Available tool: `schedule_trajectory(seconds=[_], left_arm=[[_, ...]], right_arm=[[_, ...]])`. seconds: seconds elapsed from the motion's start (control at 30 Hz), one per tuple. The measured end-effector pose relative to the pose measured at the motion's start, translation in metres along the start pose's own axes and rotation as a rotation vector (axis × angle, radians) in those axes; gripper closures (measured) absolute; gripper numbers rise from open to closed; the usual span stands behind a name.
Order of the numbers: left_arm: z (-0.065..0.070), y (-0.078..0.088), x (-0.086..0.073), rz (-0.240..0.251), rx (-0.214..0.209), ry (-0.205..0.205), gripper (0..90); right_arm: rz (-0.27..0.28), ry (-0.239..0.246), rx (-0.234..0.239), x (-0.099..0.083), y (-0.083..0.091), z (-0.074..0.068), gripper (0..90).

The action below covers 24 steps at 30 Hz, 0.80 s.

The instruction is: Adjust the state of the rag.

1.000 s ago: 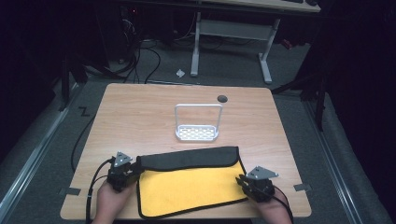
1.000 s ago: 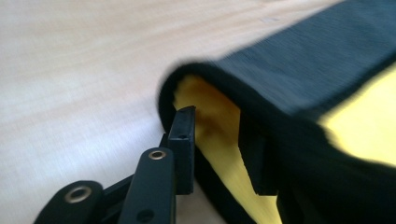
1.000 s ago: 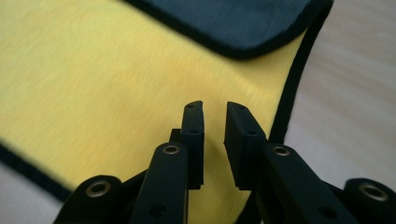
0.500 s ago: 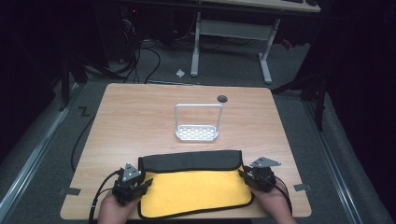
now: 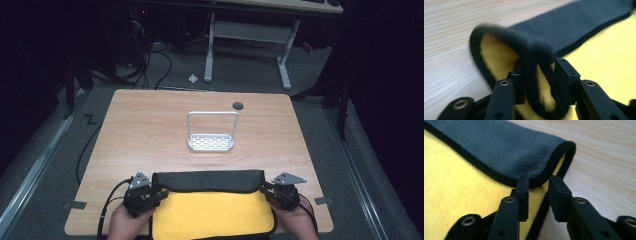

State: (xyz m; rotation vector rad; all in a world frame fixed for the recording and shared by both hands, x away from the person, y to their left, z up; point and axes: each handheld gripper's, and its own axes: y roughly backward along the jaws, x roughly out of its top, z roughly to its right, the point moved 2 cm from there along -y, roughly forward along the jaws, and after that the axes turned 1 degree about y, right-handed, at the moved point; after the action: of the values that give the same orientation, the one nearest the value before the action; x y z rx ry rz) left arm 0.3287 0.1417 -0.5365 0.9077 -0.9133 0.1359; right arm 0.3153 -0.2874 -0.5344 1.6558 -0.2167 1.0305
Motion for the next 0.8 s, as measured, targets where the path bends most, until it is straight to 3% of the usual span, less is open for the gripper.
schedule_trajectory(seconds=[0.1, 0.2, 0.3, 0.4, 0.47, 0.5, 0.53, 0.67, 0.77, 0.8], left_arm=[[-0.004, -0.002, 0.013, 0.036, -0.042, 0.004, 61.9], [-0.012, -0.006, 0.025, 0.045, -0.023, 0.001, 64.0], [-0.023, -0.009, 0.037, 0.07, -0.02, 0.028, 65.8], [-0.039, -0.014, 0.048, 0.078, 0.011, 0.056, 66.7], [-0.054, -0.019, 0.054, 0.084, 0.048, 0.097, 67.1], [-0.054, -0.019, 0.054, 0.084, 0.048, 0.097, 66.6], [-0.063, -0.023, 0.057, 0.092, 0.056, 0.13, 65.5], [-0.066, -0.024, 0.059, 0.129, 0.047, 0.17, 57.0], [-0.059, -0.021, 0.057, 0.123, 0.044, 0.14, 54.2], [-0.049, -0.019, 0.051, 0.099, 0.055, 0.082, 54.1]], right_arm=[[0.001, 0.008, 0.007, 0.008, -0.004, 0.003, 77.0], [0.005, 0.034, 0.009, 0.021, -0.013, 0.005, 82.4], [0.014, 0.043, 0.005, 0.035, -0.022, 0.009, 83.9], [0.027, 0.04, -0.015, 0.048, -0.029, 0.015, 85.6], [0.054, 0.001, -0.049, 0.059, -0.035, 0.025, 85.1], [0.054, 0.001, -0.049, 0.059, -0.035, 0.025, 85.1], [0.076, -0.037, -0.073, 0.065, -0.039, 0.035, 81.8], [0.08, -0.091, -0.107, 0.07, -0.048, 0.052, 73.1], [0.106, -0.088, -0.093, 0.072, -0.04, 0.049, 69.9], [0.111, -0.069, -0.088, 0.072, -0.037, 0.045, 68.9]])
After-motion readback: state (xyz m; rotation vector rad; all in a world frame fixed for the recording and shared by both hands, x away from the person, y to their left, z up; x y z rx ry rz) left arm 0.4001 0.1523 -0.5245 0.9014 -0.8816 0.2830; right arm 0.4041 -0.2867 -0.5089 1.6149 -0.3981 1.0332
